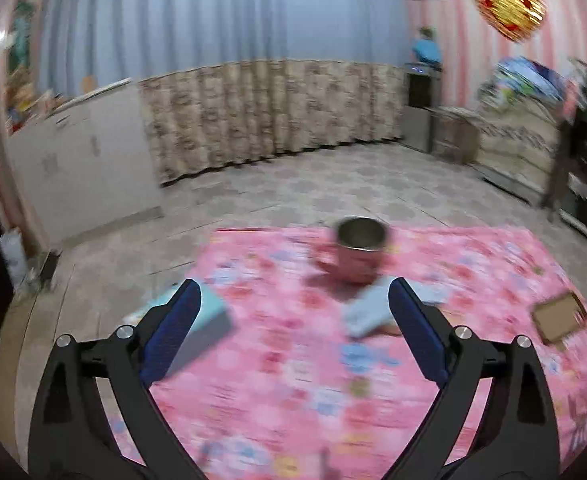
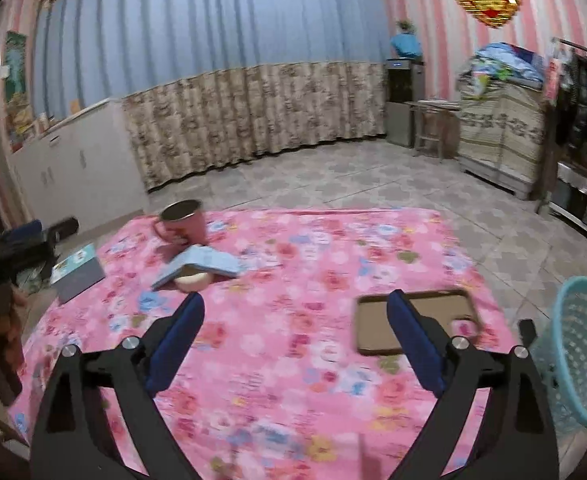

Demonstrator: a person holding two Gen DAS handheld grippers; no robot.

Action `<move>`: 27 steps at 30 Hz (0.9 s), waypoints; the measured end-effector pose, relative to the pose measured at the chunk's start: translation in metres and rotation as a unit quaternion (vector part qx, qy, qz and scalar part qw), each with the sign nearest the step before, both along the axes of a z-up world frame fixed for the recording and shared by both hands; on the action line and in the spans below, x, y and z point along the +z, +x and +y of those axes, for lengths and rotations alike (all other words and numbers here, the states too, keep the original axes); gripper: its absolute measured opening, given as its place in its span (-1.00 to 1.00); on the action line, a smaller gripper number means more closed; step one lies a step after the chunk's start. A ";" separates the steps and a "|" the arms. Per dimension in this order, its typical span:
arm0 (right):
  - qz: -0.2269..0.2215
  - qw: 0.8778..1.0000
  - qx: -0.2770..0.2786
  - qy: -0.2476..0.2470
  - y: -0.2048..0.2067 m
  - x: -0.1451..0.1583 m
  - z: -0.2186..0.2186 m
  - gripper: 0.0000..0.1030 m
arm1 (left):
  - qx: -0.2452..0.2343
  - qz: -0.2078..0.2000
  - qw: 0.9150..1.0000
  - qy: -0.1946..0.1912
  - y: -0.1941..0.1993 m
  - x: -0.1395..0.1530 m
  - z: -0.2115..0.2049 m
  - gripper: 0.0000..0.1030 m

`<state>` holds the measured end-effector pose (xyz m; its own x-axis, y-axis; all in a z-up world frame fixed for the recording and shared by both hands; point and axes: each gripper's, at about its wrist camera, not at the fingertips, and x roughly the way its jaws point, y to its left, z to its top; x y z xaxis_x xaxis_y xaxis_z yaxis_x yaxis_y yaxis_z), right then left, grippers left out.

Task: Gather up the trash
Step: 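Close the right tool on the blue card and lift it off the soap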

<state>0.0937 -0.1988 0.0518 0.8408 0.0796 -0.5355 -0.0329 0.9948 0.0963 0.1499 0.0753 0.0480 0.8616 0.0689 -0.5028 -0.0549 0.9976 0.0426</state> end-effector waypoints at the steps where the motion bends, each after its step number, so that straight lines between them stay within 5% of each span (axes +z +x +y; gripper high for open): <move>1: 0.002 1.000 0.011 0.000 0.005 -0.002 0.011 0.76 | 0.016 -0.001 1.000 -0.016 0.003 -0.001 0.022 0.79; 6: 0.020 0.998 0.053 -0.012 0.040 -0.019 0.063 0.76 | 0.093 0.023 0.991 -0.093 0.014 -0.024 0.119 0.80; 10: 0.049 0.997 0.055 -0.009 0.081 -0.041 0.090 0.76 | 0.104 0.045 0.986 -0.125 0.021 -0.048 0.151 0.80; 19: 0.108 0.993 0.047 0.009 0.162 -0.080 0.128 0.76 | 0.033 0.042 0.997 -0.056 0.034 -0.042 0.095 0.80; 24: 0.141 0.990 0.017 -0.025 0.196 -0.103 0.146 0.85 | 0.018 0.051 0.996 -0.071 0.034 -0.043 0.091 0.80; 27: 0.135 0.990 0.028 -0.025 0.198 -0.101 0.148 0.62 | 0.015 0.055 0.995 -0.083 0.033 -0.045 0.091 0.80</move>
